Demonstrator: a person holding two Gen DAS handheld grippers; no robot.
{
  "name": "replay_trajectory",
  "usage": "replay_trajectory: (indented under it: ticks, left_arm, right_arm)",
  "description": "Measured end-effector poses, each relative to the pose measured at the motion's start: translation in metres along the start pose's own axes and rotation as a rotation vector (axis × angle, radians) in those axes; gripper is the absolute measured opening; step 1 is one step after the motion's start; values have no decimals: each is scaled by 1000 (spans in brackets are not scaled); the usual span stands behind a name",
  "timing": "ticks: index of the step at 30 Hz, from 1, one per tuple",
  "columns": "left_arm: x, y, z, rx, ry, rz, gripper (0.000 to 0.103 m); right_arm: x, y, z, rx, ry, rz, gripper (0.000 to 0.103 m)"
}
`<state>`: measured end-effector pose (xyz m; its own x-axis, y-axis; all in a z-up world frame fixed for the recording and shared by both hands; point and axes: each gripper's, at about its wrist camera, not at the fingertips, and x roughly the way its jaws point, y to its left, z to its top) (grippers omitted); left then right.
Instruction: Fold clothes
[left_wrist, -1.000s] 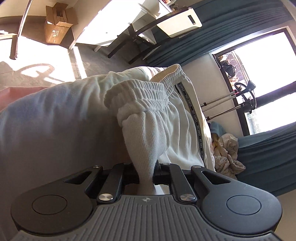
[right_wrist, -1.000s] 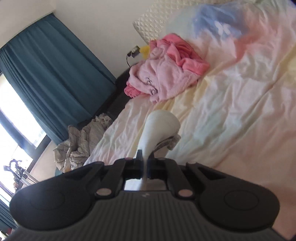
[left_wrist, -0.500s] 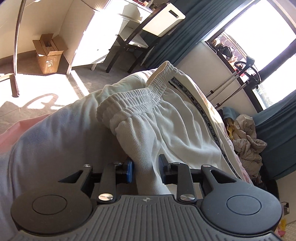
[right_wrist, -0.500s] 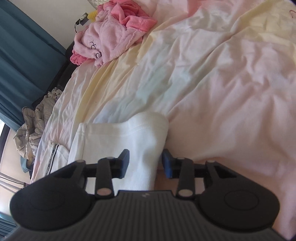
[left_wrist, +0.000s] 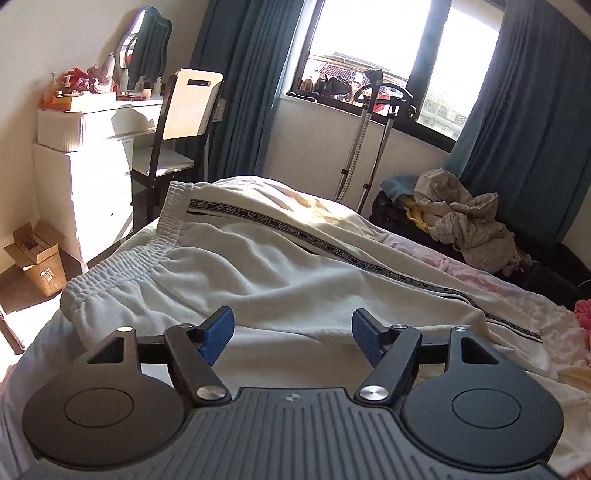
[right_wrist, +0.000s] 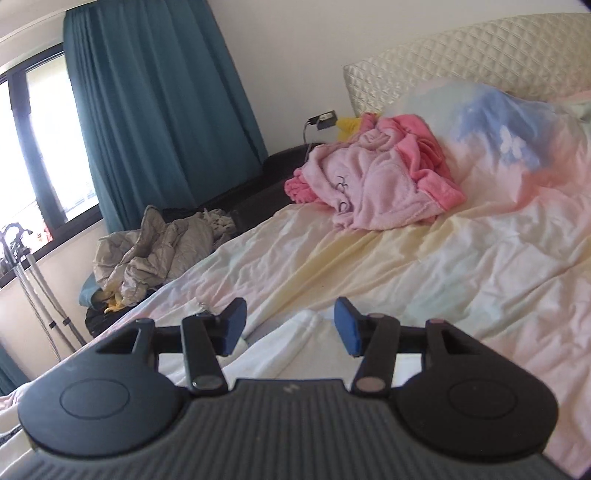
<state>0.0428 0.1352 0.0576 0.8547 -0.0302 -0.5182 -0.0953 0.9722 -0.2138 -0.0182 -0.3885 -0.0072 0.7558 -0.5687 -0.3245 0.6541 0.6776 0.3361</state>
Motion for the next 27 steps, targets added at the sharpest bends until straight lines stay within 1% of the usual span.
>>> replay_trajectory:
  ticks: [5,8,12,16,18,22,25,27]
  left_arm:
    - [29,-62,-21,105,21,-51,74]
    - [44,-87,-35,162,28,-61,74]
    - [62,-102,-51,247,31,-36,74]
    - [80,-102,-63,300,60,-16,74]
    - [89,-102,-68,308,77,-16,74]
    - [104,-103,-77,331,105,-23,74]
    - [111,-103,-79,317,123,-52,74]
    - [115,-103,-81,303,135,-68,74]
  right_arm:
    - [9,38,-16,-115,77,178,54]
    - [21,56,-24,-154,121,269,54]
    - [53,77,-34,-158,201,392,54]
    - [97,94,-45,-137,301,490,54]
    - [119,95,-48,-92,333,493,54]
    - [165,86,-57,25,416,467,55]
    - [195,71,-61,135,472,442,55]
    - [211,61,-63,239,513,446,55]
